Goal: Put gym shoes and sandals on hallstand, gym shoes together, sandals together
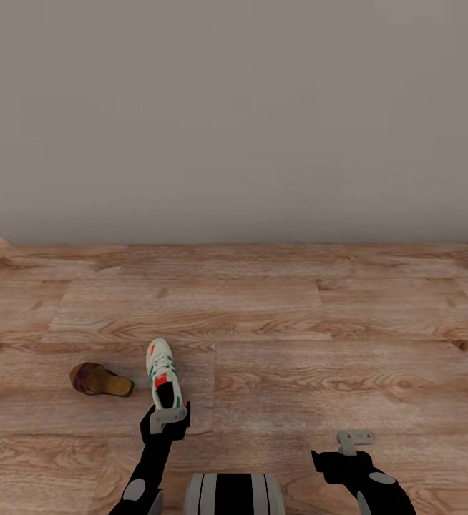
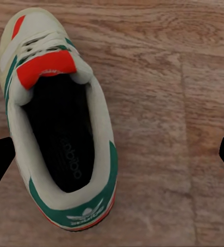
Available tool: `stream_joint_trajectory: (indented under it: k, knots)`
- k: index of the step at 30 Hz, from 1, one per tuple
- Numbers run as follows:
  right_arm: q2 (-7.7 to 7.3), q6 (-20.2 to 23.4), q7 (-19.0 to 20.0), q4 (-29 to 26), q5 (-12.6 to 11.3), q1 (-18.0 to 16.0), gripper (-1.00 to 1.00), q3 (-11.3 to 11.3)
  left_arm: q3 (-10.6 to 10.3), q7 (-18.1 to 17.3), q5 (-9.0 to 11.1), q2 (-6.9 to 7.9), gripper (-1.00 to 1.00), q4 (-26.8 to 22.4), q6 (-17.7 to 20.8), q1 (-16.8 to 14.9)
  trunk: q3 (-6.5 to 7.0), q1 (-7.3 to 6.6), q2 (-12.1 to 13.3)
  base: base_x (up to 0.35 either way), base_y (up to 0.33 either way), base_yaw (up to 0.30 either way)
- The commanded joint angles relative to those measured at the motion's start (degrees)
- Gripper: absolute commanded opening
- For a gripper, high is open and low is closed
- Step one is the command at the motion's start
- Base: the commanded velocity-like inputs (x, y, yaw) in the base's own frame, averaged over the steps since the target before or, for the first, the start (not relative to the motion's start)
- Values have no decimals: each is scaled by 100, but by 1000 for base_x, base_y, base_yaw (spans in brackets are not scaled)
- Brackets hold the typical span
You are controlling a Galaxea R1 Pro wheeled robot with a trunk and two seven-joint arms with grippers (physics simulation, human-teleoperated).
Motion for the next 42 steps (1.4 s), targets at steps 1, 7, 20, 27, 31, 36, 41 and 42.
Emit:
stream_joint_trajectory:
  k: [1, 7, 20, 27, 31, 36, 41, 42]
  knots:
    - [-1, 29, 3, -6, 12, -2, 100, 1, -4, 19, 6, -1, 100, 3, -17, -2, -4, -1, -1, 23, -24, 0]
    - [-1, 29, 3, -6, 12, -2, 100, 4, -4, 19, 6, -1, 100, 3, -18, -2, -6, -1, -1, 11, -12, 0]
    - [-1, 29, 3, -6, 12, -2, 100, 7, -4, 19, 6, 1, 100, 3, -19, -2, -6, -1, -1, 38, -30, 0]
    - [-1, 29, 3, -6, 12, -2, 100, 7, -1, 19, 6, 8, 100, 3, -25, -2, -6, -1, -1, 79, -64, 0]
    - [-1, 29, 3, -6, 12, -2, 100, 7, 4, 19, 6, 14, 100, 3, -26, -2, -6, -1, -1, 22, -18, 0]
    - [-1, 29, 3, -6, 12, -2, 100, 7, 12, 19, 6, 16, 100, 3, -27, -2, -6, -1, -1, 8, -6, 0]
    - [-1, 29, 3, -6, 12, -2, 100, 7, 13, 19, 6, 17, 100, 5, -33, -2, -6, -1, -1, 1, -1, 0]
    - [-1, 29, 3, -6, 12, -2, 100, 7, 13, 19, 6, 19, 100, 4, -34, -2, -6, -1, -1, 0, 0, 0]
